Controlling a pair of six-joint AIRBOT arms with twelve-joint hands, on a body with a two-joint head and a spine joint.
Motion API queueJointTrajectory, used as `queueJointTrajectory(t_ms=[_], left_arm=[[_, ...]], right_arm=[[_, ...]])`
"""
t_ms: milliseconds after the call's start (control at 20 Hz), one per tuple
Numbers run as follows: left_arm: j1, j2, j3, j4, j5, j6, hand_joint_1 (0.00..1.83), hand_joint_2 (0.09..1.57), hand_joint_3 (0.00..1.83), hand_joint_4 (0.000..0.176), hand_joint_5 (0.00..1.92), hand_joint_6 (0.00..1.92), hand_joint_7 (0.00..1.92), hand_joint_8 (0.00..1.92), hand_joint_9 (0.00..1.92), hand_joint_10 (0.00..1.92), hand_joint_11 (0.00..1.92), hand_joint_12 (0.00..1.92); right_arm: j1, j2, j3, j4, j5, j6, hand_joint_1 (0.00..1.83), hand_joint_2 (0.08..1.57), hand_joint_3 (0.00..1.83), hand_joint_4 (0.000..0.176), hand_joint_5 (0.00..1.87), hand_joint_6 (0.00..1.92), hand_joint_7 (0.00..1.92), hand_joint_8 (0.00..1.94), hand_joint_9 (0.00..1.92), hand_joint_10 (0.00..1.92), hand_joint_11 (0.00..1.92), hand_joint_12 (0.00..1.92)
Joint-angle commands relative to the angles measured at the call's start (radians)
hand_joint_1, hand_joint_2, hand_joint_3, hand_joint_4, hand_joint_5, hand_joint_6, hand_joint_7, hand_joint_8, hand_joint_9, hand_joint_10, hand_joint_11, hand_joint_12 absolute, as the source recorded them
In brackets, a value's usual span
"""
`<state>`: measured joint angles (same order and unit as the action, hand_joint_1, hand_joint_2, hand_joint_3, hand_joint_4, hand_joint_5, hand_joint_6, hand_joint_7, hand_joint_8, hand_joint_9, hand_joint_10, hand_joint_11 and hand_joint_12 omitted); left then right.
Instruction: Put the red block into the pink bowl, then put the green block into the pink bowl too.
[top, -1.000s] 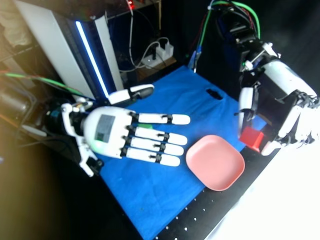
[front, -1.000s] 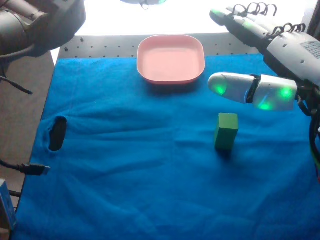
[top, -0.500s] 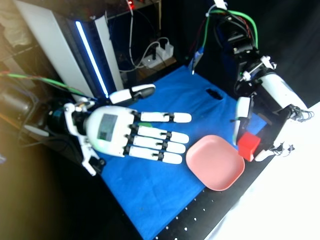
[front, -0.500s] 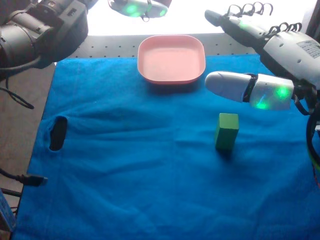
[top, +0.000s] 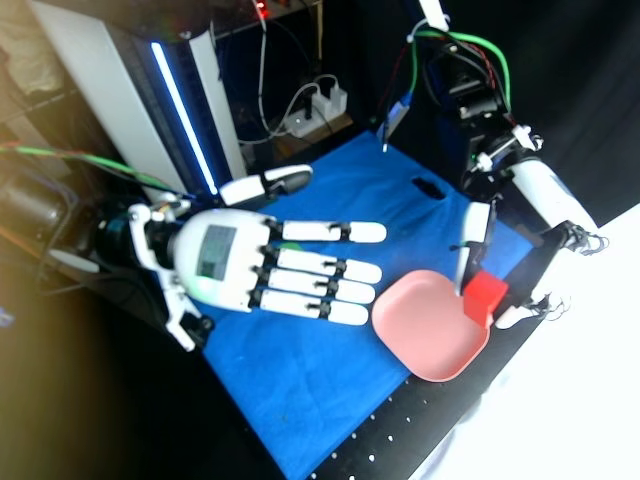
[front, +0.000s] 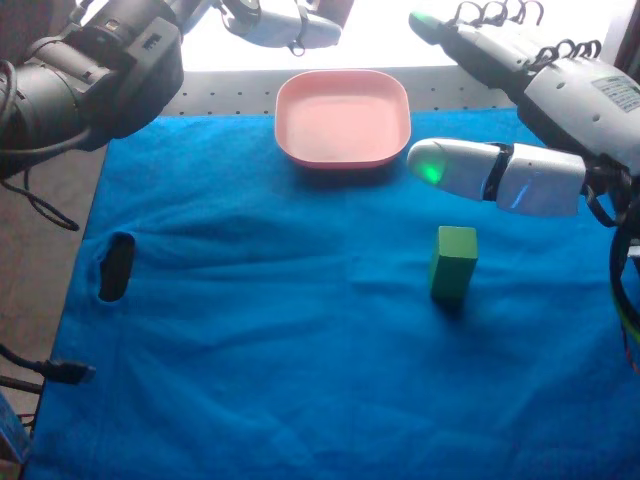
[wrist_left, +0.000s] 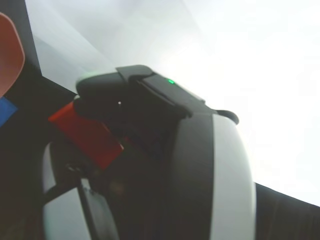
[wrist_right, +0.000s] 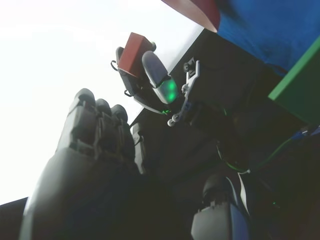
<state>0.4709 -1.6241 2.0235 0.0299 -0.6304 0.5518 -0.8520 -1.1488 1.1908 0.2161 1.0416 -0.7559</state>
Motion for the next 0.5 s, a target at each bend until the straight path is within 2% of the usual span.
queueJointTrajectory(t_ms=[0, 50, 100, 150, 200, 250, 300, 400, 450], left_arm=[[-0.002, -0.004, 0.005, -0.019, -0.121, -0.015, 1.21, 0.99, 0.0, 0.0, 1.31, 0.4, 1.09, 1.39, 1.11, 1.56, 1.06, 1.81], [0.001, -0.006, 0.006, -0.019, -0.119, -0.015, 1.21, 0.99, 0.0, 0.0, 1.3, 0.41, 1.11, 1.39, 1.13, 1.54, 1.1, 1.79], [0.003, -0.007, 0.008, -0.02, -0.118, -0.015, 1.21, 0.99, 0.0, 0.0, 1.3, 0.42, 1.14, 1.15, 1.17, 1.35, 1.09, 1.62], [0.004, -0.009, 0.009, -0.02, -0.118, -0.017, 1.21, 0.99, 0.0, 0.0, 1.3, 0.42, 1.14, 1.15, 1.17, 1.35, 1.09, 1.62], [0.006, -0.012, 0.014, -0.02, -0.116, -0.02, 1.23, 0.99, 0.0, 0.0, 1.31, 0.36, 1.23, 0.87, 1.25, 1.04, 1.12, 1.43], [0.009, -0.015, 0.02, -0.02, -0.113, -0.026, 1.21, 0.98, 0.0, 0.0, 1.32, 0.36, 1.22, 1.04, 1.23, 1.21, 1.13, 1.55], [0.011, -0.018, 0.028, -0.021, -0.111, -0.035, 1.21, 0.99, 0.0, 0.0, 1.31, 0.4, 1.18, 0.95, 1.21, 1.13, 1.1, 1.47], [0.014, -0.021, 0.037, -0.021, -0.11, -0.048, 1.21, 0.99, 0.0, 0.0, 1.29, 0.43, 1.18, 0.97, 1.2, 1.16, 1.09, 1.49], [0.015, -0.021, 0.037, -0.021, -0.111, -0.048, 1.21, 1.0, 0.0, 0.0, 1.28, 0.46, 1.19, 0.85, 1.2, 1.11, 1.09, 1.43]], right_arm=[[0.015, -0.002, 0.004, -0.008, 0.123, 0.01, 0.0, 0.89, 0.0, 0.137, 0.03, 0.0, 0.06, 0.0, 0.0, 0.0, 0.0, 0.0], [0.017, -0.002, 0.005, -0.01, 0.123, 0.011, 0.0, 0.88, 0.0, 0.137, 0.03, 0.0, 0.06, 0.0, 0.0, 0.0, 0.0, 0.0], [0.019, -0.003, 0.005, -0.011, 0.123, 0.012, 0.0, 0.9, 0.0, 0.123, 0.03, 0.0, 0.06, 0.0, 0.0, 0.0, 0.0, 0.0], [0.02, -0.003, 0.005, -0.012, 0.123, 0.012, 0.0, 0.9, 0.0, 0.123, 0.03, 0.0, 0.06, 0.0, 0.0, 0.0, 0.0, 0.0], [0.022, -0.003, 0.006, -0.014, 0.123, 0.014, 0.0, 0.9, 0.0, 0.128, 0.04, 0.0, 0.07, 0.0, 0.0, 0.0, 0.0, 0.0], [0.023, -0.004, 0.007, -0.015, 0.123, 0.015, 0.0, 0.9, 0.0, 0.14, 0.04, 0.0, 0.07, 0.0, 0.0, 0.0, 0.0, 0.0], [0.026, -0.006, 0.009, -0.016, 0.123, 0.016, 0.0, 0.89, 0.0, 0.149, 0.04, 0.0, 0.07, 0.01, 0.0, 0.0, 0.0, 0.0], [0.027, -0.007, 0.01, -0.019, 0.123, 0.018, 0.0, 0.87, 0.0, 0.149, 0.04, 0.0, 0.09, 0.01, 0.0, 0.0, 0.01, 0.0], [0.027, -0.007, 0.01, -0.019, 0.123, 0.018, 0.0, 0.88, 0.0, 0.143, 0.04, 0.0, 0.07, 0.0, 0.0, 0.0, 0.0, 0.0]])
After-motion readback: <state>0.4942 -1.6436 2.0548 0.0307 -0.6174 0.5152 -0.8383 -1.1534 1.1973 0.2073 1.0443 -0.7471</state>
